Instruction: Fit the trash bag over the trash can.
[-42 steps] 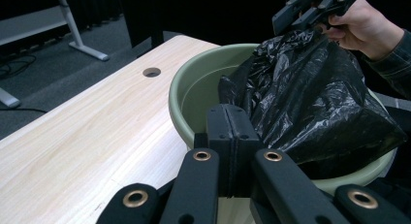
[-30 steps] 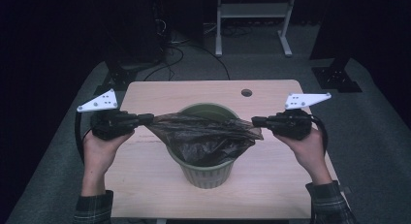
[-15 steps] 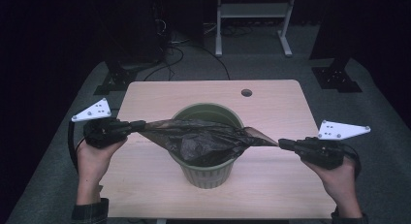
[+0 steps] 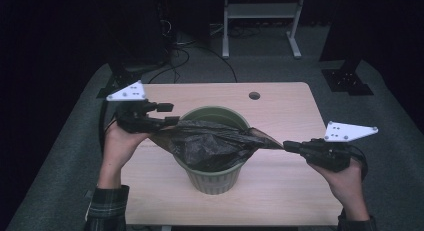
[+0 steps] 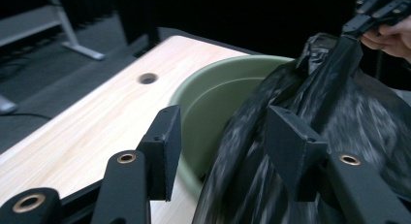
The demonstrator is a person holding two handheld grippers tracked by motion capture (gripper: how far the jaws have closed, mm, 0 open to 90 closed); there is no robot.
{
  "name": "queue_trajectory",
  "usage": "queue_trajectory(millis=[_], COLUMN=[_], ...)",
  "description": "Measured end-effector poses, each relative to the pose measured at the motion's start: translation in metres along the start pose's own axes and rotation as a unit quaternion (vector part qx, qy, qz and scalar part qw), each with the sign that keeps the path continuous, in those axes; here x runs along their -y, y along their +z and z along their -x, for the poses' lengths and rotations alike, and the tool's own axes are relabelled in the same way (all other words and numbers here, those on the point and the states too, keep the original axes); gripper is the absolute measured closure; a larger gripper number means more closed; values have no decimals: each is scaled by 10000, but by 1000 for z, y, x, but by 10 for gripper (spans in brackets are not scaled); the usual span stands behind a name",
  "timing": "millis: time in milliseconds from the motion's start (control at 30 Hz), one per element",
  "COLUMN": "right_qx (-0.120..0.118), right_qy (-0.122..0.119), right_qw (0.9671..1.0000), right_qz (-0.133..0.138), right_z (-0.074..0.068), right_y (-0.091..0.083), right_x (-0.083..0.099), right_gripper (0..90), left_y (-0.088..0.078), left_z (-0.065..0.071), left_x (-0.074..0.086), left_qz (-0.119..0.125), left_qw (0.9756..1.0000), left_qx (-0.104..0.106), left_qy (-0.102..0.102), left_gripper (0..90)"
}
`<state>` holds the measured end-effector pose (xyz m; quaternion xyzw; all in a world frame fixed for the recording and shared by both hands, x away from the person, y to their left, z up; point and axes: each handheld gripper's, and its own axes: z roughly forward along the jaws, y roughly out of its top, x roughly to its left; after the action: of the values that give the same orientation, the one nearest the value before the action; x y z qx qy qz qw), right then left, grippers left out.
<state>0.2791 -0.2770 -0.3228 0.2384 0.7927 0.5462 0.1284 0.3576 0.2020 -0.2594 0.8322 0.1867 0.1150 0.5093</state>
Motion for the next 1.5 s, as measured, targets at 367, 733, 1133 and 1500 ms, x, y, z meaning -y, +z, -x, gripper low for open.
queue_trajectory(millis=[367, 733, 1133, 1500], right_qx=[-23, 44, 334, 59], right_qy=[-26, -142, 187, 310], right_qw=[9999, 9996, 9985, 9989], right_qz=[130, 244, -395, 343], right_z=[1, -2, 19, 28], right_y=[-5, -11, 0, 15], right_x=[-2, -8, 19, -37], right_gripper=[900, 900, 761, 575], left_y=[58, 23, -11, -8], left_z=[2, -6, -26, -25], left_x=[-5, -2, 24, 24], left_qz=[-636, -347, -34, -42], left_qw=[9962, 9994, 9983, 9985], left_qx=[580, 29, -447, -411], left_qy=[141, 80, -381, -349], left_gripper=[539, 900, 900, 899])
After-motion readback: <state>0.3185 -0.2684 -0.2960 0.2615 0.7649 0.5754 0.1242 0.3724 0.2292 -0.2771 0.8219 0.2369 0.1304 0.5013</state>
